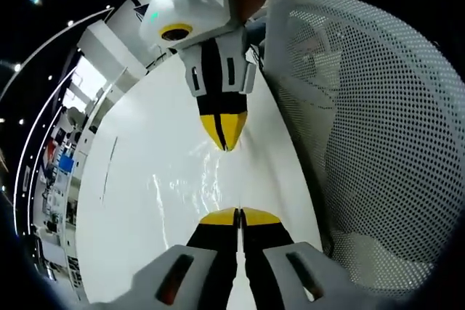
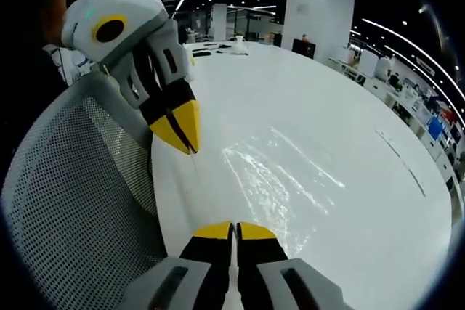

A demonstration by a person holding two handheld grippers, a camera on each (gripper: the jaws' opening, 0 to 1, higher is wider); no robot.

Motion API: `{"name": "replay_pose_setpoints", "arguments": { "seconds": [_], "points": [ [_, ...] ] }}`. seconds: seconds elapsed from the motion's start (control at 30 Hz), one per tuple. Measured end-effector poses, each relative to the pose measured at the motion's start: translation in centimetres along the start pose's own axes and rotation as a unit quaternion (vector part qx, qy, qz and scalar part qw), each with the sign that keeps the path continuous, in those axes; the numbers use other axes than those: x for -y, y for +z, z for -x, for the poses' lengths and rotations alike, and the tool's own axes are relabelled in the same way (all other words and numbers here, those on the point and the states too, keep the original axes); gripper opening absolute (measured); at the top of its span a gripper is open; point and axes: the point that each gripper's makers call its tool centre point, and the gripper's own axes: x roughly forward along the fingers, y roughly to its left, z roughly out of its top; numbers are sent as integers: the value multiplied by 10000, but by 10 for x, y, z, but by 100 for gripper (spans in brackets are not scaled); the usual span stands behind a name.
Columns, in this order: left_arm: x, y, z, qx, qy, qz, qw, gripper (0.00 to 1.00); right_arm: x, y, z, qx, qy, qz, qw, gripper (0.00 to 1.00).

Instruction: Open the resealable bag by pulling the two sides of the seal apart until the entire bag opening is separated and visibly accessible.

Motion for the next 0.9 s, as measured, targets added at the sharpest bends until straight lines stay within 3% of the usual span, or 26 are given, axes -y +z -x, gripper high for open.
{"name": "replay_pose_setpoints", "arguments": {
  "seconds": [0.13, 0.2, 0.33, 0.63, 0.9],
  "points": [
    [-4, 4, 4, -33, 166, 68, 9998, 9, 3, 4, -1, 4, -73, -66, 10000, 0],
    [-7, 11, 5, 108, 311, 269, 9991, 13, 4, 6, -1, 20, -112, -92, 9999, 0],
    [-9, 25, 4, 298, 506, 280, 9979, 11, 5, 12, -2, 106, -117, -171, 9997, 0],
    [-4, 45, -10, 377, 434, -20, 9983, 10, -3, 21, -3, 143, -37, -44, 9999, 0],
    [1, 38, -23, 126, 239, -68, 9996, 9, -14, 30, -2, 282, 157, 135, 9994, 0]
  ]
}}
